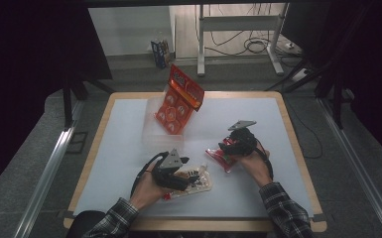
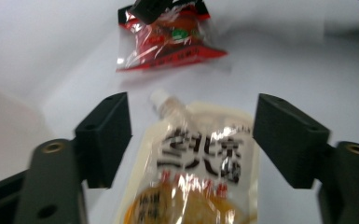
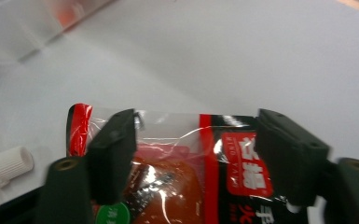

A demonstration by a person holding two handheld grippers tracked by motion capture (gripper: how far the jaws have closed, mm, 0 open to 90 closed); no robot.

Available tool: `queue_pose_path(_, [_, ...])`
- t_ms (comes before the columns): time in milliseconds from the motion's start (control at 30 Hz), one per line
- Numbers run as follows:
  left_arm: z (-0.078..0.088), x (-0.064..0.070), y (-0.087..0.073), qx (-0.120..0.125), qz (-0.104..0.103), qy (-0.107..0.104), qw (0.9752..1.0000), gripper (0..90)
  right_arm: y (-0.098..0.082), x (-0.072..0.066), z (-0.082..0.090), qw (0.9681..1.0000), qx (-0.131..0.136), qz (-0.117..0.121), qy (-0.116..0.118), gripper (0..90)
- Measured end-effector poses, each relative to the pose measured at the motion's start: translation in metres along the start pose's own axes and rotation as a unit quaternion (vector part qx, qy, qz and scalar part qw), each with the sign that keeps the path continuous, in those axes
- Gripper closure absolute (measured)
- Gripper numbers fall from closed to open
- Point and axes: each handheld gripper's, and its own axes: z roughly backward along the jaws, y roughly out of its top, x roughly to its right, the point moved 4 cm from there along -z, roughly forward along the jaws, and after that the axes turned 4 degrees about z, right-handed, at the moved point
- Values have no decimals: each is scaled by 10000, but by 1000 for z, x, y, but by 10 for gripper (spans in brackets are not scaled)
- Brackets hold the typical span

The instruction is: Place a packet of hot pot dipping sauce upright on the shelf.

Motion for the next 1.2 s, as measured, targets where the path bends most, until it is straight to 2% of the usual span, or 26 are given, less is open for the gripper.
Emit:
queue_pose_path(67, [-3, 0, 3, 16, -2, -31, 10000, 326, -1, 3, 4, 10000, 73, -44, -8, 189])
queue_pose_path(100, [-10, 0, 9, 24, 9, -104, 9999, 349, -3, 5, 5, 10000, 78, -52, -15, 160])
queue_pose_path(267, [-26, 1, 17, -58, -60, -149, 9999, 454, -11, 8, 7, 10000, 11, -34, 49, 97])
queue_pose_path(300, [-34, 0, 20, -108, -73, -179, 9998, 503, -15, 10, 8, 9999, -46, -23, 87, 67])
queue_pose_path(333, [-34, 0, 20, -108, -73, -179, 9998, 539, -15, 10, 8, 9999, -46, -23, 87, 67])
queue_pose_path(433, [-47, -3, 27, -176, -29, -266, 9995, 691, -20, 15, 11, 9999, -66, 23, 146, 30])
queue_pose_path(533, [-54, -5, 31, -173, -20, -251, 9995, 831, -24, 18, 12, 9998, -155, 54, 137, 16])
queue_pose_path(567, [-61, -6, 36, -122, 15, -200, 9997, 878, -27, 23, 13, 9998, -150, 27, 157, 0])
queue_pose_path(733, [-74, -11, 44, -212, 13, -148, 9997, 899, -33, 35, 17, 9998, -116, -109, 88, 0])
queue_pose_path(767, [-82, -12, 46, -213, 58, -123, 9997, 899, -34, 36, 18, 9998, -91, -143, 68, 0])
queue_pose_path(800, [-85, -13, 46, -270, -6, -85, 9996, 898, -35, 38, 19, 9999, -59, -150, 43, 0])
queue_pose_path(833, [-89, -14, 47, -269, 20, -69, 9996, 899, -36, 40, 20, 9999, -32, -135, 21, 0])
queue_pose_path(1000, [-103, -15, 50, -359, 68, -25, 9993, 899, -39, 45, 24, 9998, -4, -219, -3, 0])
queue_pose_path(1067, [-110, -17, 48, -595, 17, 19, 9982, 899, -41, 47, 26, 9997, -29, -234, 16, 0])
queue_pose_path(1200, [-113, -19, 44, -789, 57, -44, 9969, 900, -44, 50, 29, 9997, -91, -230, 25, 0])
